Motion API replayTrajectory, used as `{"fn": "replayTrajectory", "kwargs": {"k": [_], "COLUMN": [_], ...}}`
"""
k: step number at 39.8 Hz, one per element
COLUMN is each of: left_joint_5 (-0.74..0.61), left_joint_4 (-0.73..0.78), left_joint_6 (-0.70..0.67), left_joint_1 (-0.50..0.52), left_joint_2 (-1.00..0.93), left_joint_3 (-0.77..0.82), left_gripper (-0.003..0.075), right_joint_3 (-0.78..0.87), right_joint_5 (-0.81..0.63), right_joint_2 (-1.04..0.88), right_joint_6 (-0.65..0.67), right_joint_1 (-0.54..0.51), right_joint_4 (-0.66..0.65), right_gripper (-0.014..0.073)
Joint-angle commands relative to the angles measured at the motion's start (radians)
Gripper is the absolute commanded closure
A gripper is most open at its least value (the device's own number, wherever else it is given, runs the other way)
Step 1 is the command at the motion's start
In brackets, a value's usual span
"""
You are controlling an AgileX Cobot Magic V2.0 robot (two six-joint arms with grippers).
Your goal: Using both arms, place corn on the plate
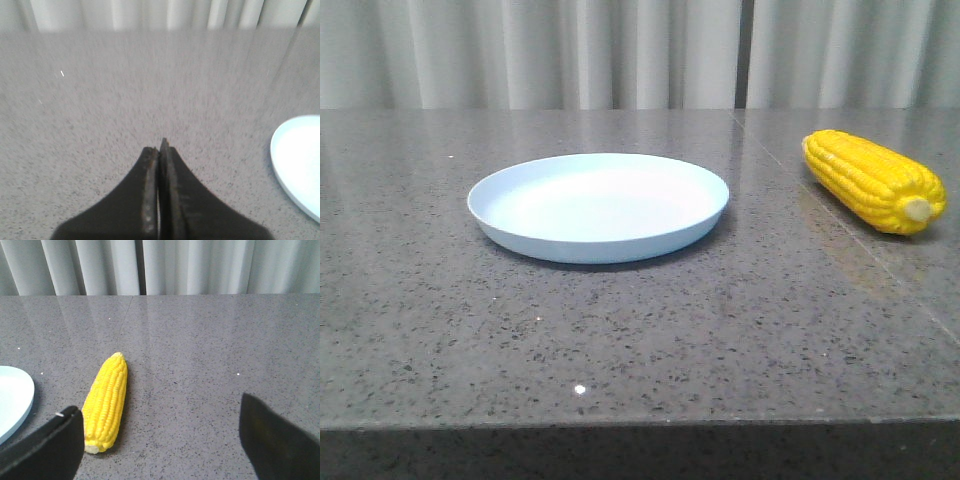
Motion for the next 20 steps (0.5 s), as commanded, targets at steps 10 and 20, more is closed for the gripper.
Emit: {"fn": "replayTrajectory", "kwargs": {"k": [10, 20], "left_joint_5": [-0.112, -0.157], "left_joint_4": [-0.011, -0.011], "left_joint_6": [0.004, 0.004], "left_joint_1": [-0.001, -0.001], "left_joint_2": [-0.465, -0.574], "left_joint_3": [0.206, 0.230], "left_gripper": [0.0741, 0.0741], "right_joint_3": [-0.038, -0.038], "right_joint_5": [-0.074, -0.074], "right_joint_2": [0.015, 0.015], "right_joint_6": [-0.009, -0.009], "right_joint_1": [-0.003, -0.003], "right_joint_4": [0.000, 0.000], "right_gripper": [-0.0054, -0.0054]}}
